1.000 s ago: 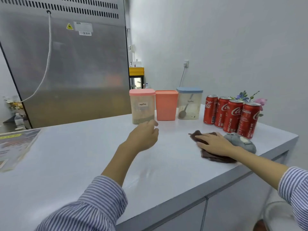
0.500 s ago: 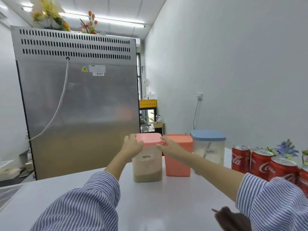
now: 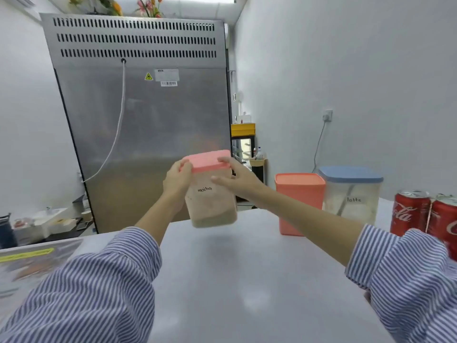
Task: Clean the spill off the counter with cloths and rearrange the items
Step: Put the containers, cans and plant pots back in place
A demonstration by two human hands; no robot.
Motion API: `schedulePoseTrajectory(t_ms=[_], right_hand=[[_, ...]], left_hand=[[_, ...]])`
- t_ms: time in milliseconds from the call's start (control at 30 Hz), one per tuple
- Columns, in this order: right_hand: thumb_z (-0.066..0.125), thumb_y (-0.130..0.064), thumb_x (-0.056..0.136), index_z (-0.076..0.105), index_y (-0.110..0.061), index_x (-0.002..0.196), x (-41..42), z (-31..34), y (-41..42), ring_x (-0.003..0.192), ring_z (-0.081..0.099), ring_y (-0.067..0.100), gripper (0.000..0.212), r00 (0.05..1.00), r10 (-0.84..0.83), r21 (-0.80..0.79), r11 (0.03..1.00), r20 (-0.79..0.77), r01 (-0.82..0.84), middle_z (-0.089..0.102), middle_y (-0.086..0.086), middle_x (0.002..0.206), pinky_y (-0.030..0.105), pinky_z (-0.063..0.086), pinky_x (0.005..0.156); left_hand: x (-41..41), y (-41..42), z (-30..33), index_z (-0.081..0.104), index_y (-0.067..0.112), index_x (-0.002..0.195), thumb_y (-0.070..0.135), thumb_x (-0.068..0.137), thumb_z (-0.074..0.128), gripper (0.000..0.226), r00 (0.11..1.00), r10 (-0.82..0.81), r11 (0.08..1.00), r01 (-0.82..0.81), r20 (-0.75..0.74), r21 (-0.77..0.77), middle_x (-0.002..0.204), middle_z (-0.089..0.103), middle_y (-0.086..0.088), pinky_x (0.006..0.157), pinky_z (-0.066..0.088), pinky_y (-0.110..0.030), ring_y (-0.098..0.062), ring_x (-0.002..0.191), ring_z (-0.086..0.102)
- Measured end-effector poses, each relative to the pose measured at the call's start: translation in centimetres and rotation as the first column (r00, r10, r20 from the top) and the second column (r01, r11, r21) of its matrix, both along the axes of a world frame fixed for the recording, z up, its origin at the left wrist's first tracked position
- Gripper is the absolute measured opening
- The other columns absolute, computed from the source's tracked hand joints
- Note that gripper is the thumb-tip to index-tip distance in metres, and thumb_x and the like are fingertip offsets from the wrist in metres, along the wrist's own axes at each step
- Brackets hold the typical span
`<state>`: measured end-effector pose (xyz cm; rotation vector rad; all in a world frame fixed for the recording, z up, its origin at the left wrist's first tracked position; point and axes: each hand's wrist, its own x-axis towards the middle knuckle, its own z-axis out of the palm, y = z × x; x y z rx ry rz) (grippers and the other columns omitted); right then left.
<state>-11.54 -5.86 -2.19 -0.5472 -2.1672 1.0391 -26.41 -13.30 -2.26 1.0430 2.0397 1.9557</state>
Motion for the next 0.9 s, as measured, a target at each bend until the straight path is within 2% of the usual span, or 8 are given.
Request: schedulePoseTrajectory(t_ms=[133, 200, 300, 367, 567, 767, 867, 900], right_hand=[[0.063, -0.037, 0.085, 0.037, -0.030, 0.138, -4.8, 2.0, -5.1, 0.115, 0.050, 0.017, 0.060, 0.999, 0.046, 0.062, 0.997, -0.022, -0.044, 0.050, -0.001, 0.129, 0.028, 0.046, 0.089], [0.063, -0.036, 0.084, 0.036, -0.032, 0.137, -7.1, 1.6, -7.6, 0.113, 0.051, 0.016, 0.059, 0.996, 0.089, 0.054, 0.995, 0.006, -0.089, 0.052, 0.000, 0.128, 0.026, 0.044, 0.086], [0.064, -0.034, 0.084, 0.027, -0.035, 0.142, -11.0, 0.0, -11.5, 0.108, 0.054, 0.017, 0.069, 0.981, 0.182, 0.004, 0.983, 0.065, -0.183, 0.055, 0.002, 0.124, 0.025, 0.043, 0.082], [0.064, -0.031, 0.085, 0.023, -0.035, 0.144, -13.4, -1.3, -13.6, 0.105, 0.055, 0.018, 0.072, 0.973, 0.222, -0.042, 0.975, 0.070, -0.219, 0.054, 0.003, 0.124, 0.025, 0.044, 0.078], [0.061, -0.023, 0.086, 0.027, -0.029, 0.141, -19.3, -4.5, -17.2, 0.102, 0.051, 0.017, 0.065, 0.981, 0.194, -0.070, 0.979, 0.023, -0.192, 0.051, 0.005, 0.128, 0.023, 0.041, 0.077], [0.055, -0.009, 0.085, 0.024, -0.026, 0.141, -22.4, -6.8, -17.7, 0.117, 0.047, 0.022, 0.067, 0.993, 0.120, -0.015, 0.993, -0.014, -0.121, 0.035, 0.002, 0.139, 0.031, 0.045, 0.090], [0.055, -0.010, 0.085, 0.022, -0.030, 0.142, -23.3, -6.4, -17.3, 0.120, 0.046, 0.023, 0.069, 0.989, 0.149, -0.051, 0.988, 0.015, -0.148, 0.035, 0.002, 0.141, 0.038, 0.046, 0.097], [0.056, -0.012, 0.085, 0.021, -0.031, 0.144, -23.3, -6.1, -17.1, 0.122, 0.045, 0.024, 0.071, 0.987, 0.157, -0.049, 0.987, 0.044, -0.155, 0.035, 0.001, 0.142, 0.039, 0.044, 0.100]], left_hand=[[-4.2, -6.6, 1.9, 0.061, 0.030, 0.109, 0.045, 0.073, 0.043, 0.043, 0.997, 0.072, 0.997, -0.073, -0.034, -0.011, 0.116, 0.063, -0.001, 0.100, 0.043, -0.047, -0.026, 0.112, 0.056], [-6.0, -10.0, 1.8, 0.061, 0.029, 0.103, 0.045, 0.078, 0.046, 0.033, 0.992, 0.112, 0.993, -0.115, -0.065, -0.040, 0.110, 0.064, -0.001, 0.098, 0.045, -0.044, -0.026, 0.108, 0.058], [-9.2, -14.8, 0.6, 0.063, 0.021, 0.107, 0.038, 0.088, 0.048, 0.029, 0.979, 0.178, 0.979, -0.186, -0.099, -0.080, 0.108, 0.064, -0.001, 0.088, 0.046, -0.035, -0.021, 0.102, 0.058], [-11.2, -17.3, -0.6, 0.065, 0.022, 0.107, 0.045, 0.084, 0.053, 0.035, 0.973, 0.196, 0.971, -0.210, -0.120, -0.118, 0.110, 0.065, -0.001, 0.086, 0.048, -0.034, -0.019, 0.100, 0.059], [-15.5, -21.0, -3.0, 0.057, 0.023, 0.113, 0.051, 0.077, 0.067, 0.047, 0.980, 0.146, 0.964, -0.172, -0.138, -0.204, 0.107, 0.057, 0.003, 0.061, 0.042, -0.022, -0.013, 0.092, 0.056], [-18.6, -19.9, -3.3, 0.055, 0.025, 0.105, 0.048, 0.072, 0.073, 0.045, 0.995, 0.076, 0.962, -0.090, -0.063, -0.258, 0.116, 0.053, -0.003, 0.076, 0.046, -0.027, -0.019, 0.103, 0.055], [-19.1, -19.1, -3.3, 0.057, 0.024, 0.102, 0.044, 0.073, 0.068, 0.037, 0.990, 0.127, 0.969, -0.138, -0.063, -0.207, 0.116, 0.055, -0.004, 0.074, 0.045, -0.028, -0.019, 0.102, 0.054], [-19.1, -18.9, -3.4, 0.057, 0.025, 0.101, 0.048, 0.072, 0.063, 0.038, 0.978, 0.170, 0.956, -0.193, -0.117, -0.222, 0.118, 0.055, -0.006, 0.079, 0.045, -0.031, -0.021, 0.105, 0.052]])
